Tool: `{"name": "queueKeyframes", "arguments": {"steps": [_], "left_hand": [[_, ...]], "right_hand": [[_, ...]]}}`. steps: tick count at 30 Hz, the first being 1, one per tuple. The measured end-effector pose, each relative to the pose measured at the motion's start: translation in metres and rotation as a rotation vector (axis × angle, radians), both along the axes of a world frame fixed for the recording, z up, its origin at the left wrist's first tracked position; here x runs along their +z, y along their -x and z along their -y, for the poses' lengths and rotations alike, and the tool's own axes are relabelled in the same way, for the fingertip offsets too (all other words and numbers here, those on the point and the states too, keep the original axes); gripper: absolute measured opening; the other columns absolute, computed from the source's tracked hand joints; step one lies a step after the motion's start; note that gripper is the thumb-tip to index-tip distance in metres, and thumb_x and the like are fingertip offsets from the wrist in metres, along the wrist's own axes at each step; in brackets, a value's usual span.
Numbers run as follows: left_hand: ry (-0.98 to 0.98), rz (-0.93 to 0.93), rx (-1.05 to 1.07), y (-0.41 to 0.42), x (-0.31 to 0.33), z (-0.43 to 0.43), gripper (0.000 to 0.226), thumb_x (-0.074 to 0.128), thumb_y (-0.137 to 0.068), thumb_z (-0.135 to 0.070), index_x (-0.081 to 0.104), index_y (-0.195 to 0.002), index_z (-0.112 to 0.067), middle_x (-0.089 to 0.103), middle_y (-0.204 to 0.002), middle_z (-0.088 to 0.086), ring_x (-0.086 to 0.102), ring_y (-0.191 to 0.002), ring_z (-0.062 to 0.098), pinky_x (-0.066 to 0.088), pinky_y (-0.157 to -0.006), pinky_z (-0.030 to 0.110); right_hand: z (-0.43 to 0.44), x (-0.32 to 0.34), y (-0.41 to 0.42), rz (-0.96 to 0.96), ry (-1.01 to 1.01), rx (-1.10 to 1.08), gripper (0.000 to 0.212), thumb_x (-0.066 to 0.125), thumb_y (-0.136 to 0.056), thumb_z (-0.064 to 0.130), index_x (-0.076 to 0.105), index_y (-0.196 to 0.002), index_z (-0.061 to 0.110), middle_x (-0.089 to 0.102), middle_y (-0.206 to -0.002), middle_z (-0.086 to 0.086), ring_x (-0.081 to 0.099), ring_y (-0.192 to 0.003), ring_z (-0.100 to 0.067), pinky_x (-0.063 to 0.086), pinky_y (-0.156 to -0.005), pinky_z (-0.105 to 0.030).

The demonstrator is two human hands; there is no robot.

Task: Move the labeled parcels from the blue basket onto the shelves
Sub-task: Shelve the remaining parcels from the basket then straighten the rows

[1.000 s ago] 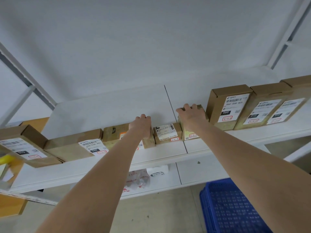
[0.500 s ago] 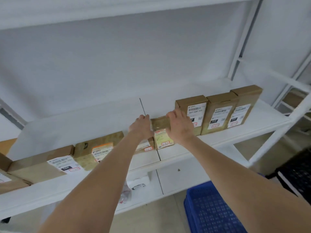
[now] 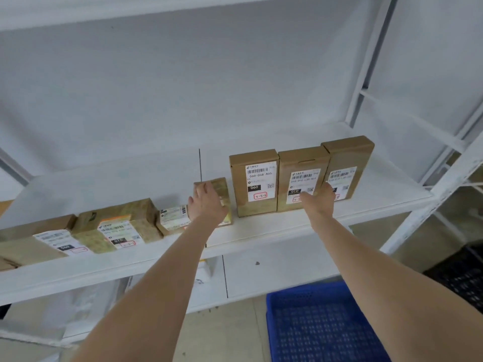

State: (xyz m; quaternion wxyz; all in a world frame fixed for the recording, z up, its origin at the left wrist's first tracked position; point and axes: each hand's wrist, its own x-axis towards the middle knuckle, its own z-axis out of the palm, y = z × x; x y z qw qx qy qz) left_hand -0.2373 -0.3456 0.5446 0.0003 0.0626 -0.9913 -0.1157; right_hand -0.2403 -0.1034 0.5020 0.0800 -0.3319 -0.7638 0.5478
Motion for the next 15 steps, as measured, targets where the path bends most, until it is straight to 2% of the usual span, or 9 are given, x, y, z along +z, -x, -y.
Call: {"name": "queueKeyframes", "arguments": {"steps": [3, 5, 8, 11, 13, 15], "left_hand": [[-0.079, -0.045, -0.003, 0.005, 0.005, -0.007, 0.073, 0.062, -0.083, -0.03, 0.027, -0.143, -0.01, 0.034, -0.144, 0.01, 0.033, -0.134, 0.025, 0.031, -0.109, 0.038], [-0.237, -0.036, 0.012, 0.008, 0.01, -0.015, 0.082, 0.065, -0.082, -0.027, 0.019, -0.148, -0.011, 0.031, -0.149, 0.009, 0.033, -0.136, 0.026, 0.034, -0.107, 0.042], [-0.529, -0.063, 0.02, 0.016, 0.018, -0.025, 0.095, 0.073, -0.079, -0.027, 0.011, -0.15, -0.015, 0.028, -0.152, 0.002, 0.037, -0.135, 0.022, 0.039, -0.104, 0.041], [-0.751, -0.115, -0.017, 0.028, 0.027, -0.032, 0.101, 0.078, -0.075, -0.025, 0.012, -0.151, -0.019, 0.033, -0.151, -0.001, 0.038, -0.135, 0.019, 0.039, -0.107, 0.04], [-0.792, -0.136, -0.051, 0.033, 0.031, -0.035, 0.092, 0.075, -0.078, -0.021, 0.018, -0.15, -0.02, 0.039, -0.146, 0.001, 0.041, -0.132, 0.018, 0.038, -0.108, 0.039], [-0.743, -0.165, -0.083, 0.036, 0.032, -0.035, 0.071, 0.068, -0.085, -0.018, 0.031, -0.145, -0.019, 0.044, -0.139, 0.004, 0.049, -0.124, 0.02, 0.041, -0.104, 0.036]], "right_hand": [[-0.01, -0.019, 0.017, -0.016, 0.04, -0.034, 0.075, 0.061, -0.057, 0.022, 0.046, -0.13, 0.006, 0.055, -0.129, -0.01, 0.061, -0.106, -0.031, 0.054, -0.088, -0.047], [-0.013, -0.023, 0.023, -0.022, 0.045, -0.034, 0.073, 0.06, -0.054, 0.024, 0.051, -0.124, 0.008, 0.059, -0.122, -0.01, 0.063, -0.099, -0.029, 0.056, -0.084, -0.045], [-0.014, -0.021, 0.026, -0.024, 0.052, -0.018, 0.058, 0.058, -0.057, 0.022, 0.057, -0.114, 0.011, 0.063, -0.113, -0.008, 0.065, -0.091, -0.025, 0.057, -0.08, -0.038], [-0.016, -0.021, 0.028, -0.043, 0.076, -0.035, 0.055, 0.056, -0.057, 0.021, 0.059, -0.111, 0.015, 0.065, -0.111, -0.003, 0.066, -0.091, -0.023, 0.056, -0.08, -0.034], [-0.018, -0.023, 0.029, -0.039, 0.09, -0.035, 0.057, 0.056, -0.055, 0.023, 0.06, -0.112, 0.016, 0.065, -0.113, -0.002, 0.066, -0.092, -0.023, 0.055, -0.082, -0.034], [-0.019, -0.025, 0.03, -0.031, 0.076, -0.025, 0.062, 0.056, -0.054, 0.026, 0.058, -0.116, 0.016, 0.064, -0.116, -0.003, 0.064, -0.097, -0.025, 0.054, -0.087, -0.038]]}}
